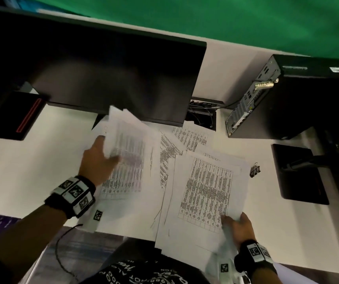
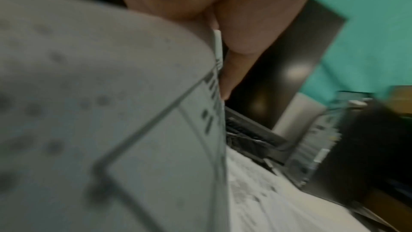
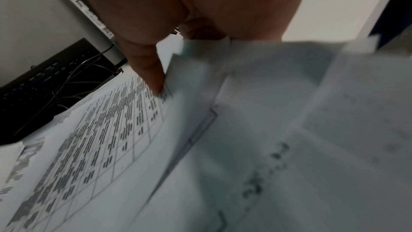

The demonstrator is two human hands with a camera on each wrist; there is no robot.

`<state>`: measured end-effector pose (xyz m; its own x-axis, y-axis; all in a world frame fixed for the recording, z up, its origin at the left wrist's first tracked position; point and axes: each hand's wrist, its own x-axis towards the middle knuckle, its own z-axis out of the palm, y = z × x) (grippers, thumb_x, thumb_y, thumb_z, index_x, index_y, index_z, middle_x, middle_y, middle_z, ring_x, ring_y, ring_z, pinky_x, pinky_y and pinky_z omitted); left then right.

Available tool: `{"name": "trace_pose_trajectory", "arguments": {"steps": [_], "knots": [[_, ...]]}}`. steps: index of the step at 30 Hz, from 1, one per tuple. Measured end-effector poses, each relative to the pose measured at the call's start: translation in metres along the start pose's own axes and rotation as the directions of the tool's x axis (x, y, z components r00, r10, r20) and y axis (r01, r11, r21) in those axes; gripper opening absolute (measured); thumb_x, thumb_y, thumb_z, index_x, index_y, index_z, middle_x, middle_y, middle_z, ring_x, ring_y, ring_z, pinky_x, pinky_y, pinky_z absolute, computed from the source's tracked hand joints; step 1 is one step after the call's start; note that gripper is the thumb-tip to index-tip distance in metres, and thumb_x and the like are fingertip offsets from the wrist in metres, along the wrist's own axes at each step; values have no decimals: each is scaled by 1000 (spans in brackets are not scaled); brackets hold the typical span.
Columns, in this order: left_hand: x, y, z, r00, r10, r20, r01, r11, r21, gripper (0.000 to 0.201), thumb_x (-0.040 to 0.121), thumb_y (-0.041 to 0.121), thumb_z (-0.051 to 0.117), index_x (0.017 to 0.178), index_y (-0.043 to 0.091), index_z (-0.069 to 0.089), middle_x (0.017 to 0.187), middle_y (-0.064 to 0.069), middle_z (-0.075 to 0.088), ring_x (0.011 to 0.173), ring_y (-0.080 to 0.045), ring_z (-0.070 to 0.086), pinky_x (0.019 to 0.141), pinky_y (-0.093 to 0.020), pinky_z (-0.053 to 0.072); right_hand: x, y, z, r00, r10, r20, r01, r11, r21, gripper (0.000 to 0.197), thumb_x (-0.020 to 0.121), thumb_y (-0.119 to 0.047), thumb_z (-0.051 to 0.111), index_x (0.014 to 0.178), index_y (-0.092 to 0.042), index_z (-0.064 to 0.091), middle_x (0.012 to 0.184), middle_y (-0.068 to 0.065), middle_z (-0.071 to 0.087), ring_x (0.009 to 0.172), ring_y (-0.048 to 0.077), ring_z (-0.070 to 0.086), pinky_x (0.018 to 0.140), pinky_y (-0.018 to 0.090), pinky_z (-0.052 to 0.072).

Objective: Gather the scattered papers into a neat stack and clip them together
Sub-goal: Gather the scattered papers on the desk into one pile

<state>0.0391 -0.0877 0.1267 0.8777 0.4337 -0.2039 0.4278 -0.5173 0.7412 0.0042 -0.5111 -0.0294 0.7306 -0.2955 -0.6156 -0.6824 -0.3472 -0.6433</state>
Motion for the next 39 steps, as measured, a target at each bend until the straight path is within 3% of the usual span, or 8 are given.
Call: {"name": "trace_pose_trajectory", "arguments": {"steps": [2,5,10,15,20,26,31,39], "knots": [[-24,26,-10,976,140,165,-145,989,22,40,85,27,72,118,26,48,91,6,69,67,-19,70,51,-27,56,12,9,1,1000,8,6,-8,999,35,40,67,-29,79,98,-8,66,93,12,76,85,32,71,86,53,57],[-42,60,-13,891,316,327,-257,943,-211,56,76,26,80,124,26,51,106,9,71,91,-7,70,76,-24,56,29,25,-5,999,1,34,-2,999,47,56,54,-42,76,100,-12,65,95,8,76,90,33,71,89,55,56],[-31,73,42,910,243,337,20,784,-621,65,74,9,81,129,14,47,119,-5,68,108,-22,66,94,-42,53,-26,-21,-15,997,-29,78,27,999,26,33,70,-17,74,98,-2,65,97,15,75,87,28,68,91,46,54],[-27,33,148,923,-64,380,174,949,-262,83,77,24,79,143,28,28,145,3,45,132,-22,44,107,-42,39,-46,-30,-34,996,45,83,-72,932,356,34,99,-4,52,130,10,53,130,22,54,117,31,52,58,18,47],[-38,14,215,900,-52,433,71,997,-28,95,80,20,77,149,24,13,147,-7,45,127,-28,50,95,-28,43,-28,-1,-42,948,255,192,-316,832,456,100,75,-83,53,144,-11,48,142,12,56,130,33,52,108,49,40],[-25,11,215,902,113,417,-235,939,253,56,86,58,57,124,17,52,117,-7,61,106,-26,60,87,-39,54,-21,7,-43,1000,20,16,-21,999,50,46,73,-25,78,113,-4,67,96,7,77,85,27,71,93,51,55],[38,1,190,935,106,337,-291,774,562,63,90,49,54,146,40,26,160,-2,4,145,-39,10,108,-67,23,-19,21,-47,993,-77,90,68,993,100,31,84,2,70,109,-16,69,100,3,78,98,29,71,96,50,53],[71,-41,171,801,29,597,-495,594,635,62,91,66,32,141,61,-4,160,12,-17,146,-38,-15,102,-78,1,-19,19,-66,983,-69,168,6,936,352,62,63,-34,89,118,-16,66,115,14,73,108,36,69,99,55,49]]}}
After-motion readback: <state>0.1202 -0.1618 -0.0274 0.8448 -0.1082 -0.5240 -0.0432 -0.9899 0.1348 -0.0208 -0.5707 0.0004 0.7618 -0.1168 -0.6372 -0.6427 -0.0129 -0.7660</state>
